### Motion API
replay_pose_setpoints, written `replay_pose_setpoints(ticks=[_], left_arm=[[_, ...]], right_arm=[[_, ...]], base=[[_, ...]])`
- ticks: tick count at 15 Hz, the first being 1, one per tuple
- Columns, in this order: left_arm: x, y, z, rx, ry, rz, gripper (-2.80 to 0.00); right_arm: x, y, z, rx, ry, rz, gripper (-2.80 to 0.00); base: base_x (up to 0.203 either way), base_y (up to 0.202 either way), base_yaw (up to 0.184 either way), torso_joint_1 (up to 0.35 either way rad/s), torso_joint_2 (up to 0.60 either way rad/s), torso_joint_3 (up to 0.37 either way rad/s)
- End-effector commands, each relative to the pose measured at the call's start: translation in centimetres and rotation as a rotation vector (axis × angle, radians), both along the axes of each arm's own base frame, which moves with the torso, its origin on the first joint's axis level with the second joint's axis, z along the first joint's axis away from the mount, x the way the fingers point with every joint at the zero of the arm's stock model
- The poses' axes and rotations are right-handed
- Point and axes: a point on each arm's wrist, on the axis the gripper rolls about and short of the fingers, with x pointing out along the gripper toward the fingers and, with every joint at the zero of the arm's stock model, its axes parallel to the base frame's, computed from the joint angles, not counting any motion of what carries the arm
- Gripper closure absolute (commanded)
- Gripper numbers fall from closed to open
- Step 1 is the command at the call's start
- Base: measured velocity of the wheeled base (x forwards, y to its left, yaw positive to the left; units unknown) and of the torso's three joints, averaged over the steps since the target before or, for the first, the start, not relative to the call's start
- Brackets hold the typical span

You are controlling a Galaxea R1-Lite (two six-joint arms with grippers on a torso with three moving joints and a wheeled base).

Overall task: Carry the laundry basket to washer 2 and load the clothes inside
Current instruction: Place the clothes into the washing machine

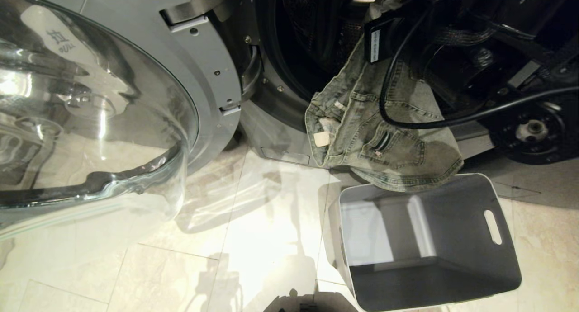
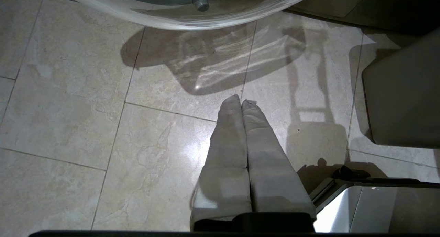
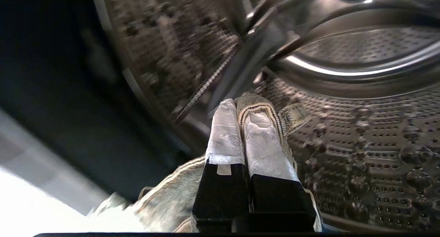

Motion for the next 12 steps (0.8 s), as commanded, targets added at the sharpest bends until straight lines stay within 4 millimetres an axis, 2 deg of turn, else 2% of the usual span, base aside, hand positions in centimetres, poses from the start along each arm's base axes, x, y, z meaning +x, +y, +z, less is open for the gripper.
replay_pose_setpoints(ticks=[1,4,7,9,12], left_arm=[[0.0,0.0,0.0,0.0,0.001,0.001,0.0],[0.0,0.0,0.0,0.0,0.001,0.001,0.0],[0.0,0.0,0.0,0.0,0.001,0.0,0.0],[0.0,0.0,0.0,0.0,0.001,0.001,0.0],[0.0,0.0,0.0,0.0,0.001,0.001,0.0]], right_arm=[[2.5,1.3,-1.8,-0.008,-0.003,-0.029,0.0],[5.1,1.6,-1.1,0.017,-0.136,-0.106,0.0],[6.7,1.3,-1.0,0.022,-0.198,-0.155,0.0],[6.4,1.1,-0.5,0.031,-0.214,-0.158,0.0],[4.9,0.2,1.4,0.052,-0.293,-0.184,0.0]], base=[[0.0,0.0,0.0,0.0,0.0,0.0],[0.0,0.0,0.0,0.0,0.0,0.0],[0.0,0.0,0.0,0.0,0.0,0.0],[0.0,0.0,0.0,0.0,0.0,0.0],[0.0,0.0,0.0,0.0,0.0,0.0]])
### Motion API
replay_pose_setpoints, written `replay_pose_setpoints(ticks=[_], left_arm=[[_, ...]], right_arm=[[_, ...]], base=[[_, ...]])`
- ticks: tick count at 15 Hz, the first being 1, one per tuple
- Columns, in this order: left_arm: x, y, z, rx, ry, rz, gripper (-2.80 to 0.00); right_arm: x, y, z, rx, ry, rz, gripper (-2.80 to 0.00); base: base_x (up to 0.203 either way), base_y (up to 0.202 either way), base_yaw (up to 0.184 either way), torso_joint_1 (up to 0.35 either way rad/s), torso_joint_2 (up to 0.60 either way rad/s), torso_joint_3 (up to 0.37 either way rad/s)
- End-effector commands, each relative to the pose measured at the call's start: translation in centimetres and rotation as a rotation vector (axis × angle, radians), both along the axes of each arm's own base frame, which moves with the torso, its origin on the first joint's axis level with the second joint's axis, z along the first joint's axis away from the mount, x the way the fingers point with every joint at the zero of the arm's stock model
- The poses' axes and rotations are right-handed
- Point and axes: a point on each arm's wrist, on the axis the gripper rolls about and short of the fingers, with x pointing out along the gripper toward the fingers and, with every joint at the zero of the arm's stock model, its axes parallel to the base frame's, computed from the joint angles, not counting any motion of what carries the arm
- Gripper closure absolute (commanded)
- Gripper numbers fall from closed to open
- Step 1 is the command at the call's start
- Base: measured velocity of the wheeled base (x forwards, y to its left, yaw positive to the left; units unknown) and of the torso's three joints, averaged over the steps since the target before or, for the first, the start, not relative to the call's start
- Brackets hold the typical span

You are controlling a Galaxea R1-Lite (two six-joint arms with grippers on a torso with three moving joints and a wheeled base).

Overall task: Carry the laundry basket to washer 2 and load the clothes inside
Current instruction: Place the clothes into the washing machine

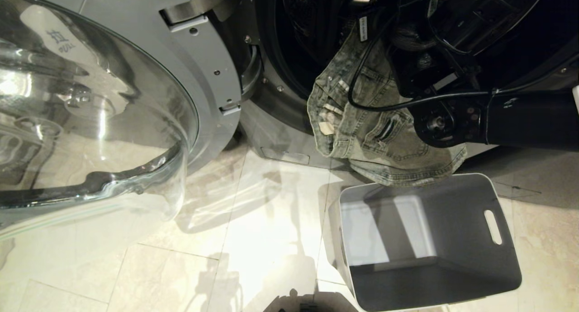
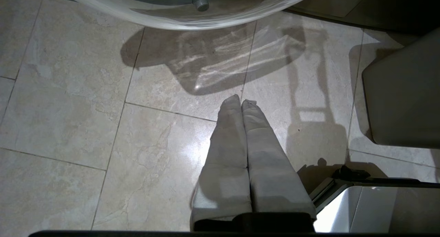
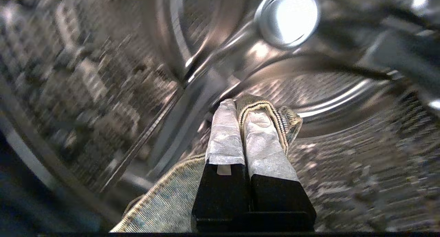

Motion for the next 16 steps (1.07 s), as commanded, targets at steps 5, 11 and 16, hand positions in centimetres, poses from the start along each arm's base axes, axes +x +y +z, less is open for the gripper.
replay_pose_setpoints(ticks=[5,11,16], left_arm=[[0.0,0.0,0.0,0.0,0.001,0.001,0.0],[0.0,0.0,0.0,0.0,0.001,0.0,0.0],[0.0,0.0,0.0,0.0,0.001,0.001,0.0]], right_arm=[[-3.2,-1.8,3.6,0.029,-0.088,-0.033,0.0],[-5.7,-2.9,6.1,0.03,-0.128,-0.044,0.0],[-7.3,-3.4,7.3,0.021,-0.15,-0.053,0.0]], base=[[0.0,0.0,0.0,0.0,0.0,0.0],[0.0,0.0,0.0,0.0,0.0,0.0],[0.0,0.0,0.0,0.0,0.0,0.0]])
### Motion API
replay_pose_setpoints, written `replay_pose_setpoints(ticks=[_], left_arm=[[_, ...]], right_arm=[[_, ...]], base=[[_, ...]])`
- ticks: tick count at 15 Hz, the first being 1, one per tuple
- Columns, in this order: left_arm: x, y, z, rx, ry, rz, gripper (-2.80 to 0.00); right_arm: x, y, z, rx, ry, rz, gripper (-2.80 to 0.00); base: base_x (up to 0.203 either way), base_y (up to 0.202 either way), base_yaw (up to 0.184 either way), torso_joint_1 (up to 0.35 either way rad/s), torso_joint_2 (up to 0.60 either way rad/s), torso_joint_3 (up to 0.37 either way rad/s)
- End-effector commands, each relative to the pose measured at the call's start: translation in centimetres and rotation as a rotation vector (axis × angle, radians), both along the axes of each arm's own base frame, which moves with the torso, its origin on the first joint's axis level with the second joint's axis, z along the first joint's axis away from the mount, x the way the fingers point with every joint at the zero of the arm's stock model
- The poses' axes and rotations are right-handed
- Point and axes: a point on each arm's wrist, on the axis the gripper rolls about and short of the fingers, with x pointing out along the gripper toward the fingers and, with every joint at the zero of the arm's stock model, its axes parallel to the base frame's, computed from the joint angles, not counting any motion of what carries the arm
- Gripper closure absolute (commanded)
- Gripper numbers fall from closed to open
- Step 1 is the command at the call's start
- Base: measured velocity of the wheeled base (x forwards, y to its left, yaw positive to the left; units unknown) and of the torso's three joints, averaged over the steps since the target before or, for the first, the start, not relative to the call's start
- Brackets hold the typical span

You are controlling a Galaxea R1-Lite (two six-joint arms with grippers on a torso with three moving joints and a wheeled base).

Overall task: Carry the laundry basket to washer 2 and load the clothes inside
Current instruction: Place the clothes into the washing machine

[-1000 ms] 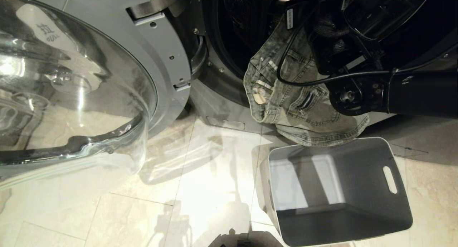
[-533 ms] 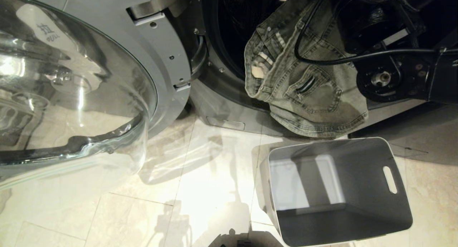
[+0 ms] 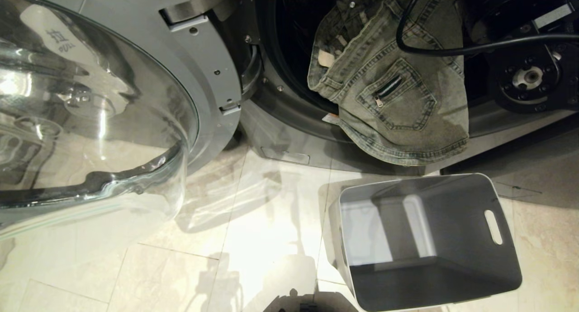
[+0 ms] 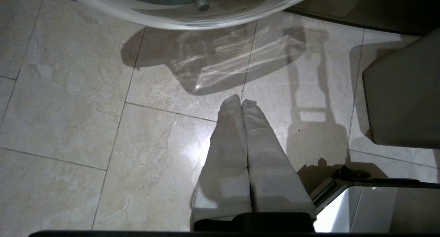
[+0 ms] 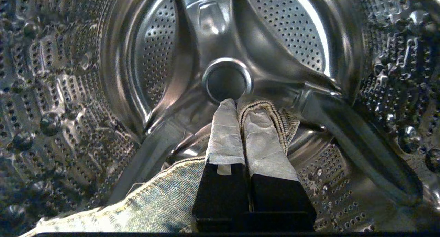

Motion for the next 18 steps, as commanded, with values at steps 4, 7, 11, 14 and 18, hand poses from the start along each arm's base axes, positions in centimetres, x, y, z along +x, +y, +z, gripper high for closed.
replay_pose_setpoints(ticks=[4,7,11,14,18], left_arm=[[0.0,0.0,0.0,0.0,0.001,0.001,0.0],[0.0,0.0,0.0,0.0,0.001,0.001,0.0],[0.0,0.0,0.0,0.0,0.001,0.001,0.0],[0.0,0.0,0.0,0.0,0.001,0.001,0.0],[0.0,0.0,0.0,0.0,0.001,0.001,0.0]], right_arm=[[-2.0,-0.7,1.5,-0.002,-0.042,-0.017,0.0],[0.0,0.6,-0.9,-0.024,0.014,0.0,0.0],[3.9,3.1,-6.2,-0.038,0.072,0.022,0.0],[6.3,4.1,-9.0,-0.037,0.082,0.017,0.0],[9.7,3.1,-12.5,-0.045,0.105,-0.048,0.0]], base=[[0.0,0.0,0.0,0.0,0.0,0.0],[0.0,0.0,0.0,0.0,0.0,0.0],[0.0,0.0,0.0,0.0,0.0,0.0],[0.0,0.0,0.0,0.0,0.0,0.0],[0.0,0.0,0.0,0.0,0.0,0.0]])
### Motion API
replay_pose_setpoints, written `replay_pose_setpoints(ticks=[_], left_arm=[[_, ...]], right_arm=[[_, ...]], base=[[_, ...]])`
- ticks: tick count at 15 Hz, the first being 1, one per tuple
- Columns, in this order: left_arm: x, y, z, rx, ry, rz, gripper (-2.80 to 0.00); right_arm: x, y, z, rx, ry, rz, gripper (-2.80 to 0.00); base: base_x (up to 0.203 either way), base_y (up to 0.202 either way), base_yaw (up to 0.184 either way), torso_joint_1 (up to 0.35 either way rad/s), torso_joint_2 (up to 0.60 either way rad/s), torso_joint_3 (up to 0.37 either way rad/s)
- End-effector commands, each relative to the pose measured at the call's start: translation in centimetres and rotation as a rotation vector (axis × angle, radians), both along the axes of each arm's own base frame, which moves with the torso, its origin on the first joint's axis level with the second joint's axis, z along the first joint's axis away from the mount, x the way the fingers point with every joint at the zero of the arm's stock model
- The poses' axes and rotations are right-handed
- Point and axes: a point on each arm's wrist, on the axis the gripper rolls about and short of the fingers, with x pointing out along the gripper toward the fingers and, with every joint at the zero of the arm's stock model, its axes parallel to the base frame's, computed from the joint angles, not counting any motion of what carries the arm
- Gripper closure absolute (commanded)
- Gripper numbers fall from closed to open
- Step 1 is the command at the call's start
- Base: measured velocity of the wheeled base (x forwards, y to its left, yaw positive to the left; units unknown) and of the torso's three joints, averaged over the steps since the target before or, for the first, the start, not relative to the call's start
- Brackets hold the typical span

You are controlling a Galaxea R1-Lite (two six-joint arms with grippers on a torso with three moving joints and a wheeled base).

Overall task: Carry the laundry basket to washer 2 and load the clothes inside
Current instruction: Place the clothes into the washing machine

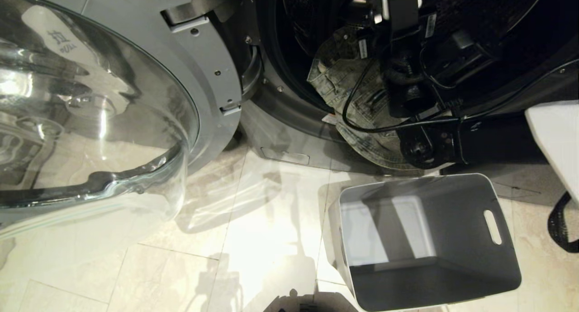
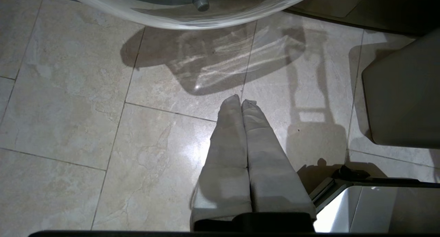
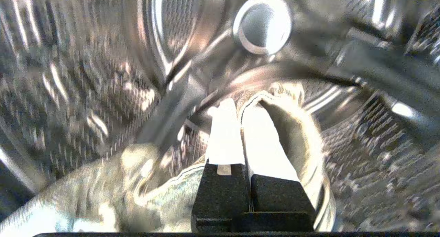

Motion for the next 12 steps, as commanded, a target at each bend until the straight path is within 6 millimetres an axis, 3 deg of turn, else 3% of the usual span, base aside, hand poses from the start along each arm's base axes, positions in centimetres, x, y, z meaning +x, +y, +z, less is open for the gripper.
replay_pose_setpoints(ticks=[1,5,12], left_arm=[[0.0,0.0,0.0,0.0,0.001,0.001,0.0],[0.0,0.0,0.0,0.0,0.001,0.0,0.0],[0.0,0.0,0.0,0.0,0.001,0.001,0.0]], right_arm=[[2.4,-0.4,-2.5,-0.021,0.04,-0.04,0.0],[4.2,-3.5,-2.6,-0.015,0.026,-0.119,0.0],[3.1,-4.0,-0.7,-0.035,-0.007,-0.162,0.0]], base=[[0.0,0.0,0.0,0.0,0.0,0.0],[0.0,0.0,0.0,0.0,0.0,0.0],[0.0,0.0,0.0,0.0,0.0,0.0]])
